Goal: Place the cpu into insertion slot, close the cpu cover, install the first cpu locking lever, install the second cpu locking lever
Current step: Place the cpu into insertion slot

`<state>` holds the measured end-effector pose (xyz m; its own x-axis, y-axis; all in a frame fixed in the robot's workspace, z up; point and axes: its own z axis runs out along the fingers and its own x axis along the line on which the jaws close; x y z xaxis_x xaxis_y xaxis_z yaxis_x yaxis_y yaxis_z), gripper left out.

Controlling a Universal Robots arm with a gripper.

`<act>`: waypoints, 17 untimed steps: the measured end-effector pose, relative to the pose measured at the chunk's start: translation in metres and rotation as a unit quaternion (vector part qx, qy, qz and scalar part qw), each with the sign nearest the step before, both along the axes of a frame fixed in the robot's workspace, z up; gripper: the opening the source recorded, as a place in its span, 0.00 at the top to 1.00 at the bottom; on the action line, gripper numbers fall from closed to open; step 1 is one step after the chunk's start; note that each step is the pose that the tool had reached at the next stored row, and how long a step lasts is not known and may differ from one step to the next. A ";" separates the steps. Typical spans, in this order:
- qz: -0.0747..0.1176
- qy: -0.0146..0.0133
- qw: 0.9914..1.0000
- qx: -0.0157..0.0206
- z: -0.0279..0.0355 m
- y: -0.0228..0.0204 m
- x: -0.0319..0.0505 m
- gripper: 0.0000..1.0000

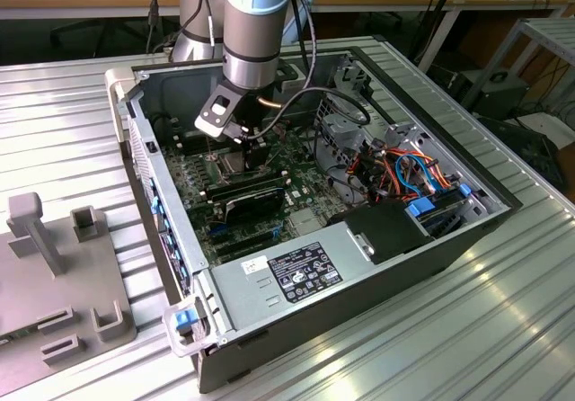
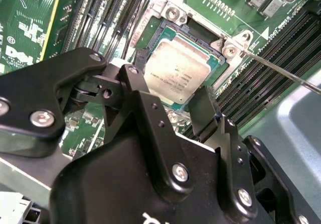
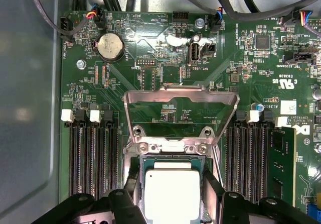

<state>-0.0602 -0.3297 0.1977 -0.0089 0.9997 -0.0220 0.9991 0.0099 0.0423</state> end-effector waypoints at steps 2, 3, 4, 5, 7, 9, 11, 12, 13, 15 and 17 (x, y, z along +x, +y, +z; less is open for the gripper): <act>0.000 0.000 1.000 0.000 0.0000 0.0000 0.0000 0.38; 0.000 0.000 1.000 0.000 0.0000 0.0000 0.0000 0.38; 0.000 0.000 1.000 0.000 0.0001 0.0000 0.0000 0.38; 0.000 0.000 1.000 0.000 0.0010 0.0000 0.0000 0.38; 0.000 0.000 1.000 0.000 0.0041 0.0000 0.0000 0.38; 0.000 0.001 1.000 0.000 0.0089 0.0000 0.0000 0.38; 0.000 0.001 1.000 0.000 0.0131 0.0000 0.0000 0.38; 0.000 0.001 1.000 0.000 0.0155 0.0000 0.0000 0.38; 0.000 0.002 1.000 0.000 0.0180 0.0000 0.0000 0.38; 0.000 0.002 1.000 0.000 0.0205 0.0000 0.0000 0.38; 0.000 0.002 1.000 0.000 0.0207 0.0000 0.0001 0.40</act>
